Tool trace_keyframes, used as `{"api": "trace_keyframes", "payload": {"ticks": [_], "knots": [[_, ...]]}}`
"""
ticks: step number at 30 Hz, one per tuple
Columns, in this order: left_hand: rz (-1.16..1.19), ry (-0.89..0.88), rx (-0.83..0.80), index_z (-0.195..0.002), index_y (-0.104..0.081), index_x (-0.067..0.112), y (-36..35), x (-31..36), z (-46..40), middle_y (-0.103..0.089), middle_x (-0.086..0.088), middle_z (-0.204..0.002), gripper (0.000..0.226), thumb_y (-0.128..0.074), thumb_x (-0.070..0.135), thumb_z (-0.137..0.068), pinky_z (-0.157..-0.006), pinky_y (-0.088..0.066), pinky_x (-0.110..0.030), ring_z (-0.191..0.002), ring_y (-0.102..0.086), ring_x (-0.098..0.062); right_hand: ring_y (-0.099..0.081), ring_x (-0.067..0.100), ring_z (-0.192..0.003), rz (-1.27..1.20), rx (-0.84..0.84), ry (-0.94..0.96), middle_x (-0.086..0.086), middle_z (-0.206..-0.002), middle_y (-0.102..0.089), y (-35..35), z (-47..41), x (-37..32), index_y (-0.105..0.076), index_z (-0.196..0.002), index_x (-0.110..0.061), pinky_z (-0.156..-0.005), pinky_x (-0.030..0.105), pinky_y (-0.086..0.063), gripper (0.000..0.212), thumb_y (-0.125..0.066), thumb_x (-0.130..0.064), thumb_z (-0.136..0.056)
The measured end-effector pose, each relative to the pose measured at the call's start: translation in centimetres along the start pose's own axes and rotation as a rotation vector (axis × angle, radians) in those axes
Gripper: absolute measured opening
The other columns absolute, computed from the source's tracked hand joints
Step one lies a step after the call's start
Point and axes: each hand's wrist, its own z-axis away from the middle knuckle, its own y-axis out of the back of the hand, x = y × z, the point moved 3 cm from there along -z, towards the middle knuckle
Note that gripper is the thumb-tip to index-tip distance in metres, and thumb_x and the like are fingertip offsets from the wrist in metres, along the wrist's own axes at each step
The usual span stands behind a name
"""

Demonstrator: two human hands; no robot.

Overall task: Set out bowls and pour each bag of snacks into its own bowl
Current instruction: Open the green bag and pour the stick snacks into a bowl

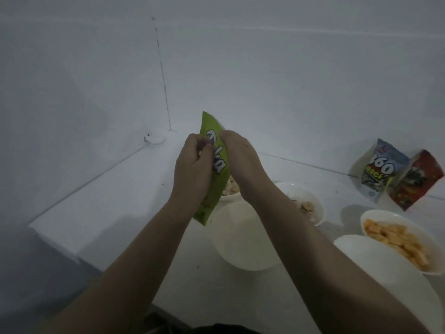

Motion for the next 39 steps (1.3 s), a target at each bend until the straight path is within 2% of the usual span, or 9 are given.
{"api": "trace_keyframes", "payload": {"ticks": [3, 8, 10, 14, 16, 20, 23, 31, 39], "knots": [[0.038, 0.063, -0.114, -0.100, -0.054, 0.018, 2.8, -1.5, -1.8, -0.062, -0.001, -0.092, 0.016, -0.042, 0.028, -0.102, -0.072, -0.051, -0.029, -0.084, -0.061, -0.014, -0.065, 0.010, -0.095, 0.015, 0.016, -0.068, -0.001, -0.101, -0.068, -4.0, -0.4, 1.3, -0.068, -0.109, -0.019, -0.078, 0.024, -0.052, 0.050, -0.028, -0.048, -0.104], [0.027, 0.129, -0.285, -0.102, -0.054, 0.013, 6.1, -3.8, -4.1, -0.058, -0.002, -0.087, 0.017, -0.042, 0.025, -0.101, -0.063, -0.044, -0.024, -0.078, -0.057, -0.012, -0.058, 0.017, -0.080, 0.073, 0.158, -0.156, 0.006, -0.086, -0.061, -7.9, -0.8, 2.6, -0.061, -0.095, 0.000, -0.063, 0.028, -0.045, 0.040, -0.034, -0.028, -0.101], [0.034, 0.158, -0.349, -0.101, -0.056, 0.010, 7.0, -4.5, -4.7, -0.057, -0.001, -0.085, 0.019, -0.043, 0.023, -0.100, -0.062, -0.042, -0.023, -0.074, -0.054, -0.010, -0.055, 0.017, -0.079, 0.122, 0.201, -0.141, 0.007, -0.085, -0.057, -9.0, -0.5, 3.2, -0.056, -0.086, -0.005, -0.065, 0.031, -0.043, 0.034, -0.033, -0.027, -0.100], [0.069, 0.200, -0.451, -0.091, -0.056, 0.008, 7.8, -5.9, -4.9, -0.050, -0.003, -0.080, 0.016, -0.046, 0.019, -0.097, -0.059, -0.038, -0.023, -0.067, -0.046, -0.011, -0.045, -0.007, -0.052, 0.148, 0.173, -0.104, -0.007, -0.069, -0.046, -10.6, 0.7, 4.3, -0.045, -0.072, -0.017, -0.049, 0.007, -0.036, 0.031, -0.037, -0.018, -0.101], [0.074, 0.229, -0.494, -0.083, -0.053, 0.013, 8.1, -6.8, -5.1, -0.048, -0.002, -0.077, 0.015, -0.048, 0.019, -0.095, -0.064, -0.040, -0.025, -0.067, -0.045, -0.013, -0.042, -0.008, -0.052, 0.152, 0.158, -0.105, -0.007, -0.069, -0.043, -11.0, 1.0, 4.9, -0.044, -0.072, -0.017, -0.050, 0.006, -0.035, 0.030, -0.040, -0.016, -0.102], [0.104, 0.336, -0.608, -0.070, -0.053, 0.015, 8.4, -8.1, -5.3, -0.049, -0.002, -0.068, 0.023, -0.055, 0.020, -0.092, -0.081, -0.051, -0.042, -0.069, -0.048, -0.019, -0.055, 0.007, -0.077, 0.054, 0.150, -0.135, 0.002, -0.080, -0.055, -11.7, 1.8, 6.0, -0.058, -0.080, -0.008, -0.072, 0.023, -0.044, 0.021, -0.048, -0.014, -0.097], [0.067, 0.330, -0.694, -0.067, -0.058, 0.016, 8.7, -8.7, -5.3, -0.052, 0.000, -0.062, 0.026, -0.059, 0.021, -0.093, -0.090, -0.053, -0.050, -0.068, -0.054, -0.020, -0.053, 0.019, -0.081, 0.024, 0.169, -0.123, 0.012, -0.083, -0.052, -12.0, 2.4, 6.7, -0.054, -0.085, 0.011, -0.076, 0.034, -0.043, 0.025, -0.048, -0.011, -0.096], [0.050, 0.309, -0.786, -0.062, -0.054, 0.017, 9.7, -9.0, -4.8, -0.049, 0.005, -0.055, 0.035, -0.054, 0.025, -0.096, -0.070, -0.051, -0.035, -0.054, -0.050, -0.012, -0.051, 0.025, -0.085, -0.135, 0.207, -0.174, 0.012, -0.084, -0.053, -12.3, 2.9, 7.7, -0.060, -0.070, -0.017, -0.081, 0.042, -0.041, 0.012, -0.050, -0.020, -0.075], [-0.048, 0.222, -0.836, -0.065, -0.053, 0.011, 11.8, -8.2, -5.5, -0.054, -0.003, -0.067, 0.028, -0.046, 0.011, -0.092, -0.074, -0.058, -0.032, -0.067, -0.054, -0.014, -0.040, 0.016, -0.071, 0.076, 0.174, -0.139, 0.006, -0.072, -0.043, -13.3, 4.0, 6.9, -0.051, -0.071, -0.015, -0.068, 0.032, -0.034, 0.021, -0.051, -0.016, -0.092]]}}
